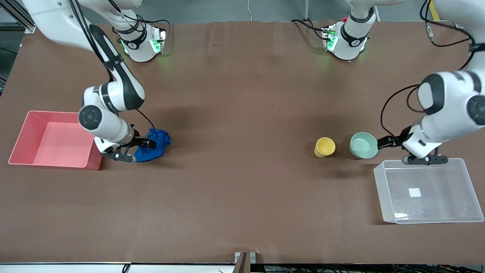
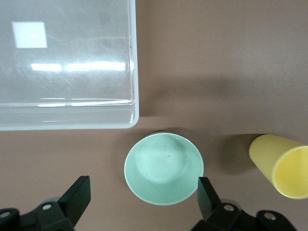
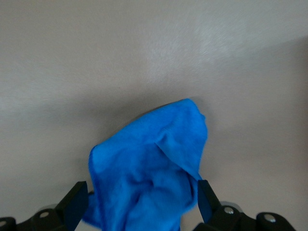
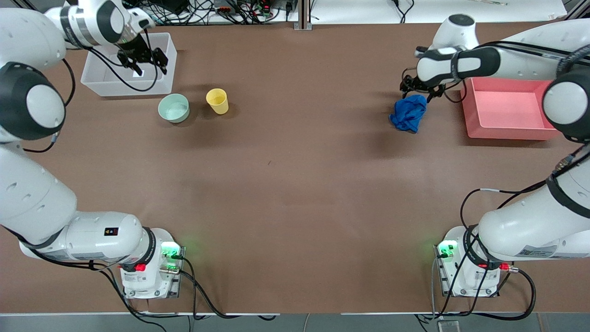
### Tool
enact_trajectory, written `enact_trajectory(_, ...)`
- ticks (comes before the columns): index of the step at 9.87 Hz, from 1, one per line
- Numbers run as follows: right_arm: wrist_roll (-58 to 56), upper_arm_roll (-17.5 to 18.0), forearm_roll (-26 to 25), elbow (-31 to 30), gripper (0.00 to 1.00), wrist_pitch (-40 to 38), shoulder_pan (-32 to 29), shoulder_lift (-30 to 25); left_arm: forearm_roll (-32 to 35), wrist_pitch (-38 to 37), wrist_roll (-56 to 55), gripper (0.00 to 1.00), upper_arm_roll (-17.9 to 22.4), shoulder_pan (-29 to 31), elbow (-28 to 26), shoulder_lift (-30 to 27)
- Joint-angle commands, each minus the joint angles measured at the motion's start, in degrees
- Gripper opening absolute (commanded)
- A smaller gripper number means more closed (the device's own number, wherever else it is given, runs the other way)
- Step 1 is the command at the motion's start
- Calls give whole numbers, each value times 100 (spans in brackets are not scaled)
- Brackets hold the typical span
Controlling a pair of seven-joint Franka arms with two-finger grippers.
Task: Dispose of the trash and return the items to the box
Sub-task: 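Lift the blue cloth with the right gripper while the left gripper grasps the bowl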
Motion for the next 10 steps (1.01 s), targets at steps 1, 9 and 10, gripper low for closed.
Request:
enact_trajectory(1,172,21,-149,-217,100,480,-9,198,-12,404,120,97,6,16,-445,260)
enact_trajectory(9,506,48,-149,88,3,-224,-35,199,-3,1584,278,91,15,16,-1073,734)
enact_trajectory(10,550,65,-140,525,2,-986,-35,156,-3,1601,279,90,15,51,-1063,761)
